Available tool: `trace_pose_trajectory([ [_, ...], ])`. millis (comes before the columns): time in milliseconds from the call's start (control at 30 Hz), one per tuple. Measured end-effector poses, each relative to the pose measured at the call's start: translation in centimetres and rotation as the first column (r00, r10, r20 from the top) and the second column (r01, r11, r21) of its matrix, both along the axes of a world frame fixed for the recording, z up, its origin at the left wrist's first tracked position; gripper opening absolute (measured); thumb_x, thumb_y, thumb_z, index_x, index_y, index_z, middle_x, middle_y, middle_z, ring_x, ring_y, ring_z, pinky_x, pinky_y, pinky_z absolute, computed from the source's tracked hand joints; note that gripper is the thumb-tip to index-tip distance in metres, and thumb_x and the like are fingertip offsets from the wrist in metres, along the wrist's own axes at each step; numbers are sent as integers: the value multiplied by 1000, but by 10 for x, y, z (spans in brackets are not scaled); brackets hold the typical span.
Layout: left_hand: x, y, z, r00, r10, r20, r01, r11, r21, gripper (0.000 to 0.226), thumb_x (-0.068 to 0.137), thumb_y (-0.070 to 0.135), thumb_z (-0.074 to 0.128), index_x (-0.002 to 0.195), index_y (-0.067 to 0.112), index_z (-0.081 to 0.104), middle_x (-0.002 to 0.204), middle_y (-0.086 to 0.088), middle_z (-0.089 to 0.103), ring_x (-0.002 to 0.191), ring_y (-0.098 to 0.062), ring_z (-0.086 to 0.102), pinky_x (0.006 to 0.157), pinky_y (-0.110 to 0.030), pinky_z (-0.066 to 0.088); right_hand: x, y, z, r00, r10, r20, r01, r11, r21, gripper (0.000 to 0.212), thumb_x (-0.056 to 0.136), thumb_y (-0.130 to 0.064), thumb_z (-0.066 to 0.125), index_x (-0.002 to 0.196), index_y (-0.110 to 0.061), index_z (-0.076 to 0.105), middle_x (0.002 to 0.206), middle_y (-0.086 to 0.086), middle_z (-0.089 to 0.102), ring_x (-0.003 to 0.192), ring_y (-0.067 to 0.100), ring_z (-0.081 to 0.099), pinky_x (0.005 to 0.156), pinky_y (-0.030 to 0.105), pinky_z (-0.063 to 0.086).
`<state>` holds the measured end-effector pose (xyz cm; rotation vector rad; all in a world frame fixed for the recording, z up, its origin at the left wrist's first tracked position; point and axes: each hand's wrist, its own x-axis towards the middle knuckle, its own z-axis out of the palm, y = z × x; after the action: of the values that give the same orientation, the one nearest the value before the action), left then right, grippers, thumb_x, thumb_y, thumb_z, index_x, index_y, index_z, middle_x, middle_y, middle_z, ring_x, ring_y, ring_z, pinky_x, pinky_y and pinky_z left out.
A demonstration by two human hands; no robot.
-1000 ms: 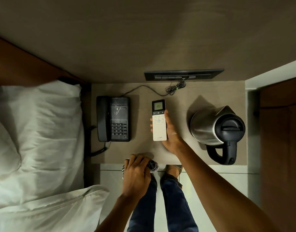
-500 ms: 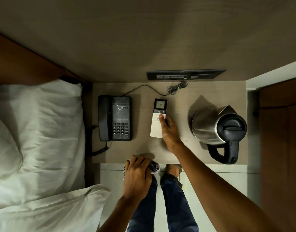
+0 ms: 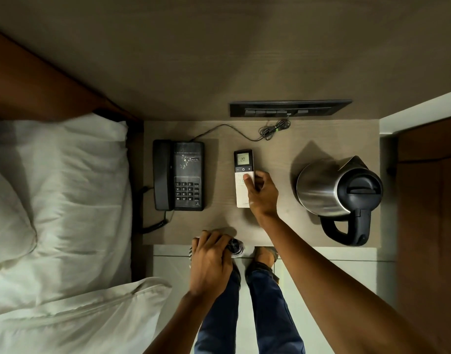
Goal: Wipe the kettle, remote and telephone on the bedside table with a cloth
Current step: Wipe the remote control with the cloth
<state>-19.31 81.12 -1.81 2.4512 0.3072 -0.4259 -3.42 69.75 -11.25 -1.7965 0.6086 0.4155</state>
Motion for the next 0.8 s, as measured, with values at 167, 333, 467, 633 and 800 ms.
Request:
trace_pose_trajectory([
  [167,0,3,4,1000,-5,-2,5,1000,4,33,83,19,47,109,25,65,107,3,71,98,-17,52,78,-37,46,-3,5,0,998,-26,54,33,992,-121,23,96,-17,78,114,-3,71,105,14,77,93,26,74,83,36,63],
  [333,-1,7,4,1000,-8,-18,9,1000,20,34,84,21,45,108,22,70,108,4,71,98,-20,56,79,-31,38,-4,4,-1,997,5,77,14,970,-241,25,96,-22,77,113,-4,72,112,15,73,90,23,70,73,12,52],
  [467,-2,10,3,1000,16,-8,-16,1000,13,35,85,21,45,109,22,70,109,3,72,97,-22,58,79,-35,43,-5,2,0,998,27,64,-8,959,-283,23,97,-26,76,111,-7,72,110,16,73,88,26,70,80,33,62],
  [633,-4,13,-2,999,45,-17,-44,999,17,35,86,21,45,111,22,69,111,3,71,98,-22,58,79,-32,39,-6,2,5,997,40,70,-19,957,-290,20,97,-27,76,105,-9,71,103,14,75,90,32,72,83,49,63],
  [800,1,19,-1,996,84,-10,-84,996,7,35,84,21,44,111,26,65,108,6,68,97,-18,54,79,-30,36,-6,5,10,998,25,66,-6,961,-277,19,98,-23,76,106,-6,71,103,16,75,91,33,72,84,52,62],
])
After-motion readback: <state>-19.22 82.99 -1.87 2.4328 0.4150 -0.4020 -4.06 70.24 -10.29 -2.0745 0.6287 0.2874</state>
